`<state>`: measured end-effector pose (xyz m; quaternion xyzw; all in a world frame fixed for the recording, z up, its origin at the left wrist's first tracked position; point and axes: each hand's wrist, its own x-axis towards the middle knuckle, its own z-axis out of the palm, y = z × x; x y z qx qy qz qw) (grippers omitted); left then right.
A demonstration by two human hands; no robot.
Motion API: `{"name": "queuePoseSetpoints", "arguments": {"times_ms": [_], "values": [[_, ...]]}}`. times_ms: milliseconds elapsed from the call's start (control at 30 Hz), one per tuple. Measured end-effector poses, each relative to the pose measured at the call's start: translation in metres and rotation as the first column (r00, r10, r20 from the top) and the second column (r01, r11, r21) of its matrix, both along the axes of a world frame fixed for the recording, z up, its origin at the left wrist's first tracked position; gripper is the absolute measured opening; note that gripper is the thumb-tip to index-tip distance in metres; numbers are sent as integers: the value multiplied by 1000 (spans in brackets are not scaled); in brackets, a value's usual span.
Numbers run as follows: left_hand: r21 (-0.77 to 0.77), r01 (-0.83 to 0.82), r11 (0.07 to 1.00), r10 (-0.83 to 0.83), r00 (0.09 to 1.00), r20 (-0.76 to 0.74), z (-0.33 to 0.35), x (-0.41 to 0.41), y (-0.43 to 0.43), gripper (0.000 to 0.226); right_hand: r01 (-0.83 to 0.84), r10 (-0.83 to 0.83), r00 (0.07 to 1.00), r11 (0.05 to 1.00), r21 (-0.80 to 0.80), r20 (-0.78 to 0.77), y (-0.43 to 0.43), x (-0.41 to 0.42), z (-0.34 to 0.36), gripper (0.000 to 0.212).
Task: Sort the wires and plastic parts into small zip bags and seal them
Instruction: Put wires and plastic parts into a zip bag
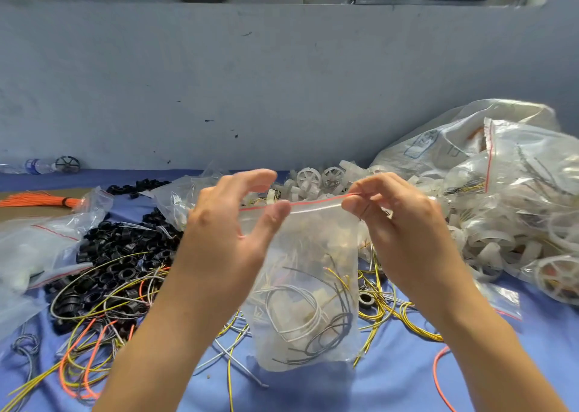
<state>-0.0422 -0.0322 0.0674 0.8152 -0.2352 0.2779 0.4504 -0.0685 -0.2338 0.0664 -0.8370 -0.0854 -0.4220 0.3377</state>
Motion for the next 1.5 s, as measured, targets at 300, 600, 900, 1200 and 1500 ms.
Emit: {"name": "queuePoseSetpoints", "arguments": {"times_ms": [300,600,900,1200,1500], "values": [[80,23,997,-33,991,132,6,-20,-23,21,-176,176,984,978,112,6,21,-5,4,16],[171,-30,985,6,990,142,-1,-27,-37,23,-131,161,986,904,407,-42,12,5,-16,22],[151,-116,982,91,982,165,-16,-16,-9,30,14,9,999,884,467,-47,-32,8,-22,22],[-43,-163,986,163,987,-14,-22,5,12,30,-59,87,996,829,556,-24,-27,21,-25,17],[-296,177,939,-307,819,-485,-66,22,4,86,-160,185,982,743,650,31,-32,26,-32,13]]}}
